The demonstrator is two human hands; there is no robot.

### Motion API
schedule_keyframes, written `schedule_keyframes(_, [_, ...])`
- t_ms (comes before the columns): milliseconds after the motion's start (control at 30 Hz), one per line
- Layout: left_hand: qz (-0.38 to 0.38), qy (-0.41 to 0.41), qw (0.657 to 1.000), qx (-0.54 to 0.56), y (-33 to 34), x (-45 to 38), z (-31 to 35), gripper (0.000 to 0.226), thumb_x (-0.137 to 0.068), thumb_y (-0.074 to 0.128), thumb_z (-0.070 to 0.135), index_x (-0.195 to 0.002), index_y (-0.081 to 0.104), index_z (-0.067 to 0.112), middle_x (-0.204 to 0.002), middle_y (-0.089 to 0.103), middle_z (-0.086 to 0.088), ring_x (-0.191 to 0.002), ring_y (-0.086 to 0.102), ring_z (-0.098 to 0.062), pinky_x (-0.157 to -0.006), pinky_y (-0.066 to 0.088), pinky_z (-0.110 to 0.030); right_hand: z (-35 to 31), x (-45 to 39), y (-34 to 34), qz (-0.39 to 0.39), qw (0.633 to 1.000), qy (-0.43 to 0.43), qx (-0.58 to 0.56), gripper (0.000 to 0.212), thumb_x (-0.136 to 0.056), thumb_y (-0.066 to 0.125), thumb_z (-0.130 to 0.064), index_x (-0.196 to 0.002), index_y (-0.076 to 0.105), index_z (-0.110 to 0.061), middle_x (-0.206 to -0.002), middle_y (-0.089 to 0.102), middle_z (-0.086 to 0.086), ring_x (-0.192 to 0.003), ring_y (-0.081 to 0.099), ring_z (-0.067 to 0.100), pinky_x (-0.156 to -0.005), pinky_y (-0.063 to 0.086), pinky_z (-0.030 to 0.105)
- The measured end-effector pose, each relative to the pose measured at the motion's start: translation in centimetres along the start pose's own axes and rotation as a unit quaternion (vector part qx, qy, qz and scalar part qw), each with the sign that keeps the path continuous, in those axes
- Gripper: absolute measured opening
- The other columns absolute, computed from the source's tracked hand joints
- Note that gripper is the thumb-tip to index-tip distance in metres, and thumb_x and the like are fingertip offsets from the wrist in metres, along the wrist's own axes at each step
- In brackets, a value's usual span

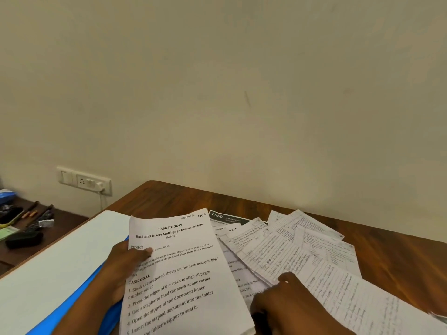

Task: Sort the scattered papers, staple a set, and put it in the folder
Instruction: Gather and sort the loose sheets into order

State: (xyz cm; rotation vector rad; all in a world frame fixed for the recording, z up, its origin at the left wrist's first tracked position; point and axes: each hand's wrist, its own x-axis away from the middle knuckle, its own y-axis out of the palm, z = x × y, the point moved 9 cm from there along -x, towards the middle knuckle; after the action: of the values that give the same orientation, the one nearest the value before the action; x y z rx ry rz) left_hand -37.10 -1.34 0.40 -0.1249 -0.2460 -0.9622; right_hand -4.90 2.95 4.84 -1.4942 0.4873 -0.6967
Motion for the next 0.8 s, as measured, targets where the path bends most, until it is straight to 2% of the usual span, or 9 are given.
schedule_keyframes(100, [0.005, 0.003, 1.0, -0.007, 0.4, 0.3, 0.2, 0.006, -0.099, 0.063, 0.001, -0.101, 0.063, 0.006, -0.057, 0.074, -0.004, -0.043, 0.07, -0.017, -0.035, 0.051, -0.024, 0.3, 1.4, 0.4, -0.041, 0.996, -0.043, -0.065, 0.018, -0.097, 0.058, -0.039, -0.108, 0.07, -0.031, -0.104, 0.073, -0.006, -0.107, 0.065, 0.024, -0.103, 0.046, 0.044])
schedule_keyframes(233, [0.01, 0.016, 1.0, -0.013, 0.7, 0.4, 0.5, 0.014, -0.1, 0.061, 0.0, -0.09, 0.059, 0.01, -0.046, 0.067, 0.004, -0.038, 0.066, -0.01, -0.03, 0.044, -0.018, 2.2, 2.2, -0.6, 0.003, 0.977, 0.02, -0.212, 0.071, -0.064, 0.04, -0.099, -0.108, 0.068, -0.05, -0.101, 0.068, -0.028, -0.102, 0.065, 0.003, -0.095, 0.053, 0.026])
schedule_keyframes(300, [0.014, 0.016, 1.0, -0.01, 0.4, 0.2, 0.4, 0.01, -0.1, 0.062, 0.001, -0.095, 0.06, 0.01, -0.048, 0.069, 0.005, -0.044, 0.068, -0.018, -0.03, 0.044, -0.018, 2.5, 1.8, -1.1, 0.03, 0.979, 0.038, -0.199, 0.077, -0.065, 0.031, -0.097, -0.116, 0.066, -0.049, -0.112, 0.067, -0.031, -0.109, 0.062, 0.002, -0.103, 0.05, 0.03])
schedule_keyframes(400, [0.013, 0.022, 1.0, -0.008, 0.2, 0.1, 0.3, 0.006, -0.099, 0.063, 0.003, -0.101, 0.062, 0.009, -0.051, 0.071, 0.004, -0.048, 0.07, -0.019, -0.031, 0.046, -0.018, 3.4, 1.1, -0.5, 0.003, 0.994, 0.078, -0.08, 0.077, -0.085, 0.026, -0.09, -0.146, 0.046, -0.047, -0.157, 0.039, -0.027, -0.148, 0.033, 0.008, -0.125, 0.019, 0.041])
schedule_keyframes(467, [0.01, 0.02, 1.0, -0.011, 0.3, 0.0, 0.2, 0.006, -0.099, 0.063, 0.003, -0.1, 0.061, 0.008, -0.051, 0.071, 0.003, -0.042, 0.069, -0.012, -0.031, 0.046, -0.019, 4.6, 0.5, 0.2, 0.011, 0.995, 0.098, -0.027, 0.078, -0.091, 0.02, -0.088, -0.152, 0.038, -0.042, -0.167, 0.029, -0.019, -0.157, 0.019, 0.013, -0.126, 0.007, 0.051])
schedule_keyframes(567, [0.006, 0.012, 1.0, -0.013, 0.2, -0.7, -0.3, 0.007, -0.098, 0.065, 0.003, -0.105, 0.062, 0.003, -0.053, 0.072, 0.0, -0.042, 0.069, -0.015, -0.034, 0.049, -0.023, 7.4, -0.2, 1.3, 0.027, 0.987, 0.156, 0.007, 0.093, -0.081, 0.006, -0.092, -0.147, 0.045, -0.04, -0.162, 0.04, -0.015, -0.154, 0.027, 0.017, -0.125, 0.009, 0.057])
schedule_keyframes(633, [0.005, 0.01, 1.0, -0.009, 0.2, -0.8, -0.4, 0.009, -0.098, 0.065, 0.004, -0.106, 0.063, 0.002, -0.057, 0.074, -0.003, -0.044, 0.07, -0.018, -0.036, 0.051, -0.025, 8.6, -0.6, 1.5, 0.057, 0.981, 0.182, 0.03, 0.094, -0.078, 0.006, -0.093, -0.13, 0.063, -0.041, -0.141, 0.063, -0.017, -0.138, 0.052, 0.02, -0.116, 0.027, 0.061])
schedule_keyframes(700, [0.001, 0.011, 1.0, -0.002, 0.3, -0.9, -0.4, 0.006, -0.098, 0.065, 0.002, -0.104, 0.064, 0.003, -0.061, 0.076, -0.006, -0.046, 0.072, -0.02, -0.037, 0.053, -0.027, 8.7, -1.0, 0.5, 0.143, 0.972, 0.181, 0.044, 0.076, -0.081, 0.029, -0.094, -0.11, 0.075, -0.041, -0.114, 0.077, -0.017, -0.113, 0.069, 0.019, -0.101, 0.044, 0.062])
schedule_keyframes(800, [-0.005, 0.011, 1.0, 0.004, 0.3, -0.6, -0.3, 0.006, -0.098, 0.065, 0.002, -0.104, 0.065, 0.004, -0.064, 0.077, -0.007, -0.049, 0.073, -0.022, -0.039, 0.054, -0.028, 7.4, -1.8, -0.2, 0.163, 0.972, 0.167, -0.019, 0.065, -0.077, 0.055, -0.084, -0.127, 0.067, -0.042, -0.131, 0.065, -0.021, -0.129, 0.057, 0.014, -0.115, 0.03, 0.053])
